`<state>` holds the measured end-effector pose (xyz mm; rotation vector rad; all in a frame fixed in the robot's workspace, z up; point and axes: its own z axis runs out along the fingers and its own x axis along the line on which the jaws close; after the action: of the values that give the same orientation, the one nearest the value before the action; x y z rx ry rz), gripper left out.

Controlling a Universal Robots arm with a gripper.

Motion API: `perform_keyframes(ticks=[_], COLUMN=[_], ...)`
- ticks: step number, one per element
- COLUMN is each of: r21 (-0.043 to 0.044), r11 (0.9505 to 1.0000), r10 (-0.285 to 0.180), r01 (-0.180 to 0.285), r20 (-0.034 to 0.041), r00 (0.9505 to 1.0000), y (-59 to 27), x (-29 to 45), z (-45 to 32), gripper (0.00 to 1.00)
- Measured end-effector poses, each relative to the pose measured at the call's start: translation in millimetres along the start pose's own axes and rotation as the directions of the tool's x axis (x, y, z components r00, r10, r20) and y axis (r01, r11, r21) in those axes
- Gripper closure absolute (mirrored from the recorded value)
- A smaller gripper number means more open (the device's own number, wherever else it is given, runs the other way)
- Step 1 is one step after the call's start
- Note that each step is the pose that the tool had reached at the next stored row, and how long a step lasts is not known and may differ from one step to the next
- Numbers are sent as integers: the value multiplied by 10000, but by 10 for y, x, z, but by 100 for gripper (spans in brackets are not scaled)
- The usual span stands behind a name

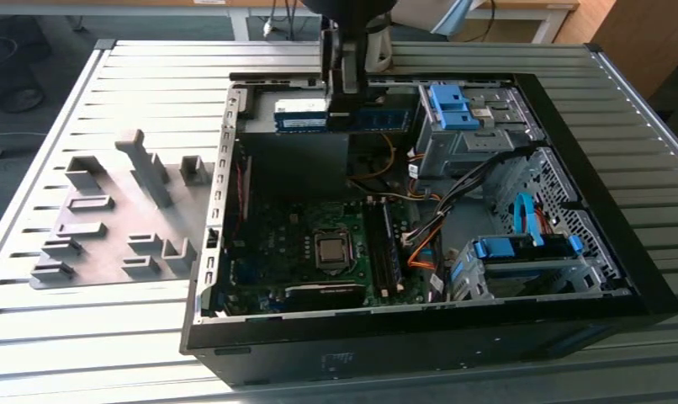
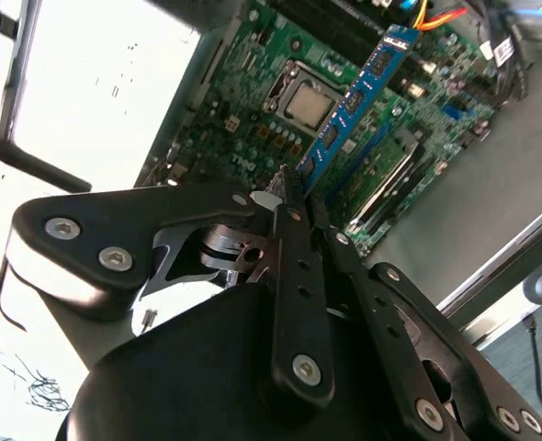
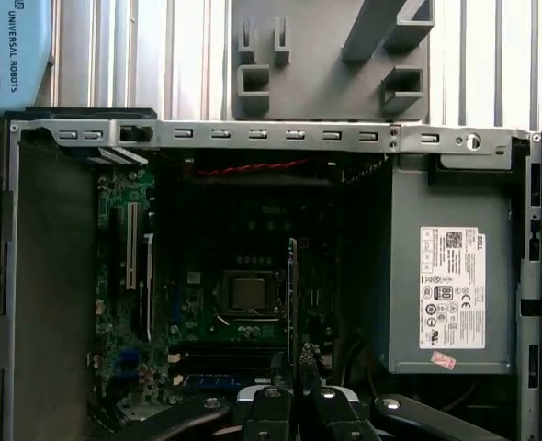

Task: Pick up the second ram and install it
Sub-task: 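Pick up the second ram and move it above second insertion slot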

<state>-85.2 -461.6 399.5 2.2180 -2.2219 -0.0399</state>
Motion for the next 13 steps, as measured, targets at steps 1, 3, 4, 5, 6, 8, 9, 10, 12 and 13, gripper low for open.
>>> perform_keyframes(ticks=[1, 3, 4, 5, 6, 8, 9, 10, 12, 13], r21=[-1, -1, 0, -1, 0, 0, 0, 0, 0, -1], r11=[10000, 10000, 10000, 10000, 10000, 10000, 10000, 10000, 10000, 10000], r10=[1, 2, 4, 5, 6, 7, 8, 9, 10, 10], r01=[-1, -2, -4, -5, -6, -7, -8, -9, -10, -10], r20=[-1, -1, -1, -1, 0, 0, -1, -1, 0, 0], r00=[10000, 10000, 10000, 10000, 10000, 10000, 10000, 10000, 10000, 10000], y=[-28, -80, -105, -130, -153, -199, -222, -243, -285, -304], x=[0, 0, 0, 0, 0, 0, 0, 0, 0, 0], z=[0, 0, 0, 0, 1, 2, 2, 2, 3, 3], gripper=[86, 86, 86, 86, 86, 86, 86, 86, 86, 86])
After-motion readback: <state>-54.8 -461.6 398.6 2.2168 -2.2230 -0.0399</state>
